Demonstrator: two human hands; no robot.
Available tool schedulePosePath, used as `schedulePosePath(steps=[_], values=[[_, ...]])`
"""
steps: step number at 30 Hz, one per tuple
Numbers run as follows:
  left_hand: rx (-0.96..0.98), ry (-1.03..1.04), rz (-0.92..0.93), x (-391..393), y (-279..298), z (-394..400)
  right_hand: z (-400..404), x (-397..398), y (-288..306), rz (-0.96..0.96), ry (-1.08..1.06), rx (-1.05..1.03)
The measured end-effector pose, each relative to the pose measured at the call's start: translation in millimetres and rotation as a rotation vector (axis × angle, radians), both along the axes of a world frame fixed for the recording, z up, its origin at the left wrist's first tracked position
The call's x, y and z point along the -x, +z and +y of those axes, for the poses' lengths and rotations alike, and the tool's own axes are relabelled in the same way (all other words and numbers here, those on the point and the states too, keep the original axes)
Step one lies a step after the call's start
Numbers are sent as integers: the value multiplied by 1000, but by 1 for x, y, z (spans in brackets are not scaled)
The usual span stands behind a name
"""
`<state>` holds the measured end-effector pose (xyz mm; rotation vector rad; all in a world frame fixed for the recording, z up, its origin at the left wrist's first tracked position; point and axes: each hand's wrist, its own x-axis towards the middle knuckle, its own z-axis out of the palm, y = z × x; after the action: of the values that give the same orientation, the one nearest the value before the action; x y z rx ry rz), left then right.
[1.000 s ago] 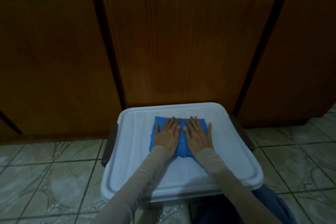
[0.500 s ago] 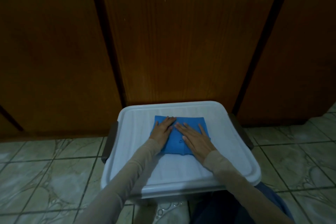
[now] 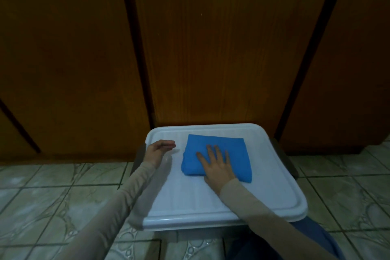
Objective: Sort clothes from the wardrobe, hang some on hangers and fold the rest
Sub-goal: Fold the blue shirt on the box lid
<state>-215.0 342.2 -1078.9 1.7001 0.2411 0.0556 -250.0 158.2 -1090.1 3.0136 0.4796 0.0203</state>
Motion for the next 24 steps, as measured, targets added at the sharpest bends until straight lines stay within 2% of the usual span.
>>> schedulePosePath(steps=[4,5,8,10,14,15,17,20,24], values=[[178,24,134,2,7,1,-10,-17,5,-81,-66,-353],[190,24,161,3,8,-1,-15,-23,8,-77,-93,-500],[208,-1,184,10,13,-12,-28,-30,30,-184,-199,-1068],[260,-42,163,14,16,-23,-37,-31,44,-208,-344,-1457],[284,-145,133,18,15,-50,-54,-39,57,-133,-616,-2142],[276,-167,129,18,14,-57,-57,-42,51,-80,-694,-2253],[271,-188,130,20,13,-70,-61,-39,37,41,-896,-2295],[280,-188,157,23,10,-84,-72,-28,20,120,-1140,-2084],[269,-191,98,26,-6,-98,-103,-17,17,10,-1188,-1969]])
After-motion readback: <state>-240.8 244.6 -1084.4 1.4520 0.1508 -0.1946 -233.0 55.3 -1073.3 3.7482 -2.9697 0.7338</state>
